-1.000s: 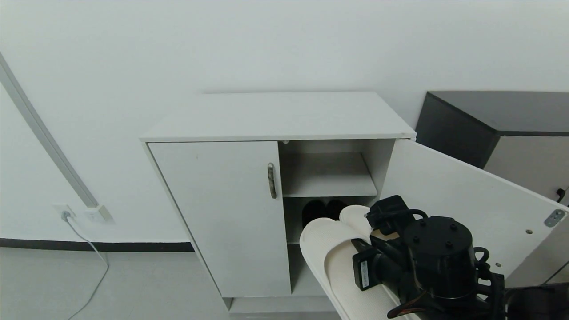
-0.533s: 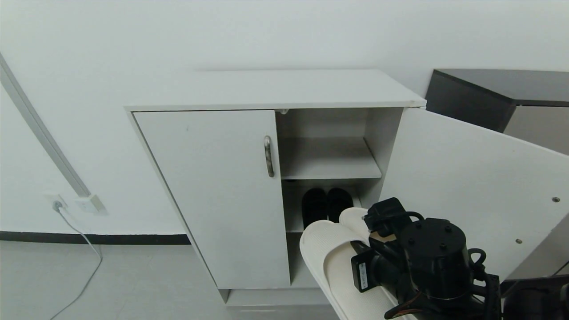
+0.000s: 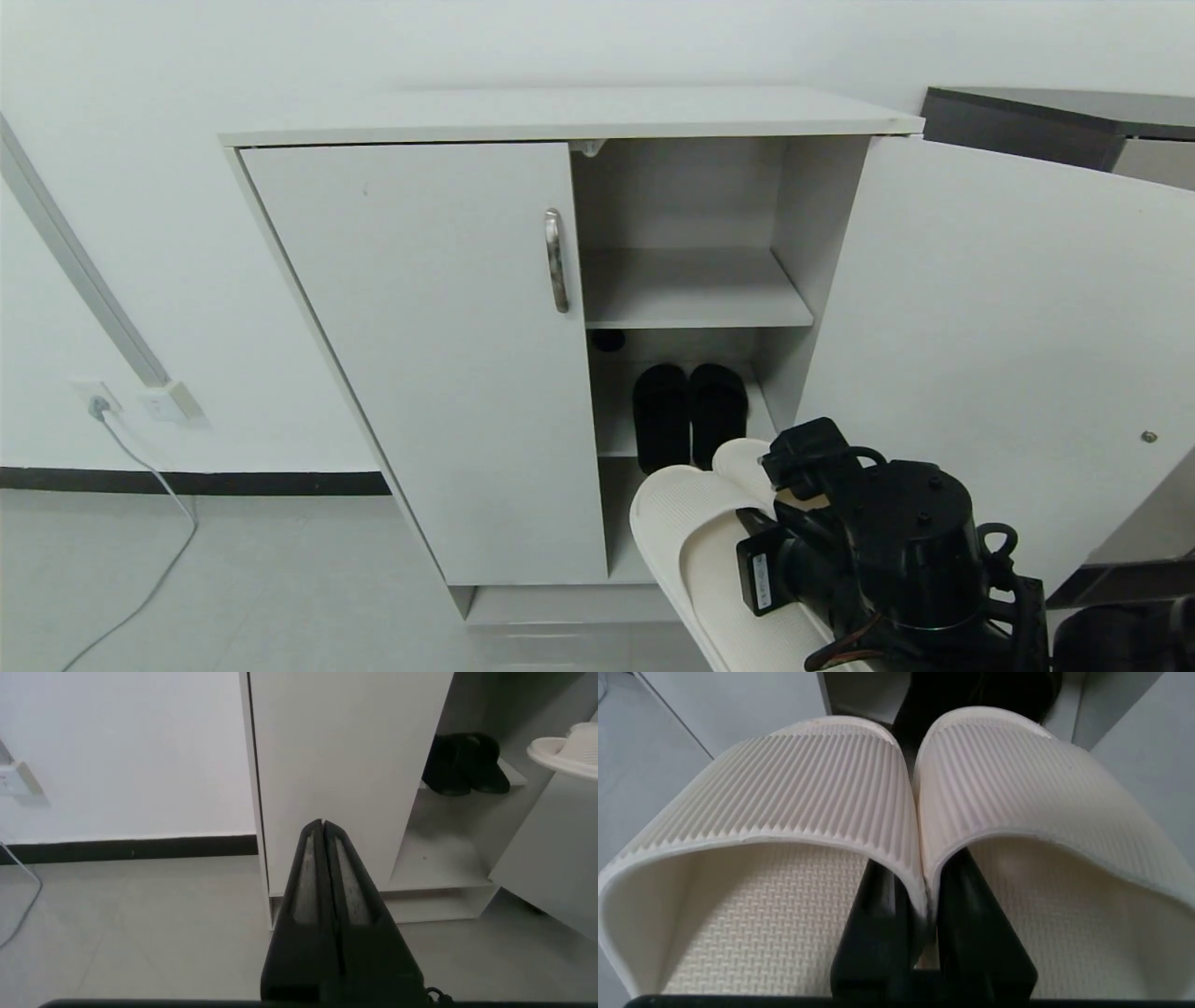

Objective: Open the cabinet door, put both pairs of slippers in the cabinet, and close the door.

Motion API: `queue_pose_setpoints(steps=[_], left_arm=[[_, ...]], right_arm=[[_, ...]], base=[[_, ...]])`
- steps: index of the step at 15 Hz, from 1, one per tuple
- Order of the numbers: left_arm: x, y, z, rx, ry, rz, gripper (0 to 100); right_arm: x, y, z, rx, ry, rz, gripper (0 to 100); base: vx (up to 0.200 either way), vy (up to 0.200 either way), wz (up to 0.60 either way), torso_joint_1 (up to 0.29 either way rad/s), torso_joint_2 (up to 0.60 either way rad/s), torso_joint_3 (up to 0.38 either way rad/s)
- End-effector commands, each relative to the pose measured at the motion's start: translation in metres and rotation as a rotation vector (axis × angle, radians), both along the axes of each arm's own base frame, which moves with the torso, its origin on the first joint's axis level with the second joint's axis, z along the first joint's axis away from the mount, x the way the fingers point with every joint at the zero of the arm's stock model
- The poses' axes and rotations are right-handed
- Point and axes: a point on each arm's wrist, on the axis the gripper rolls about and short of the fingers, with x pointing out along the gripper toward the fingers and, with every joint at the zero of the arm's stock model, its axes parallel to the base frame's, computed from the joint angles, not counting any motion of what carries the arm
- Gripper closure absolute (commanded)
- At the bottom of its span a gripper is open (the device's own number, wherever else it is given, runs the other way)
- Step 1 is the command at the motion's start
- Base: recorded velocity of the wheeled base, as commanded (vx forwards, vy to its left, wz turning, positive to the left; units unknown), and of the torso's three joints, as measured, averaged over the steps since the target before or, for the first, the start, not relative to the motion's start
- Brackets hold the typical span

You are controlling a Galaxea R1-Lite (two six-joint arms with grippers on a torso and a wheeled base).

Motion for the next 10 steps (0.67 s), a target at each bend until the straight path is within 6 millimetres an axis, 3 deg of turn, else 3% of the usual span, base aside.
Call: queue_pose_setpoints(steps=[1,4,6,8,10], left_arm=[[0.000,0.000,0.000,0.000,0.001,0.000,100],[0.000,0.000,0.000,0.000,0.001,0.000,100],[0.000,0.000,0.000,0.000,0.001,0.000,100],[0.000,0.000,0.000,0.000,0.001,-0.002,100],[0.000,0.000,0.000,0.000,0.001,-0.002,100]], right_arm=[[0.000,0.001,-0.002,-0.004,0.002,-0.001,100],[0.003,0.002,0.000,0.006,-0.008,-0.005,100],[0.018,0.021,0.001,0.035,-0.069,-0.054,100],[0.039,0.045,0.013,0.049,-0.125,-0.175,100],[0.046,0.048,0.031,0.020,-0.096,-0.197,100]], base=[[0.000,0.000,0.00,-0.007,0.21,0.198],[0.000,0.000,0.00,0.000,0.06,0.047],[0.000,0.000,0.00,0.000,0.00,0.000],[0.000,0.000,0.00,0.000,0.00,0.000],[0.000,0.000,0.00,0.000,0.00,0.000]])
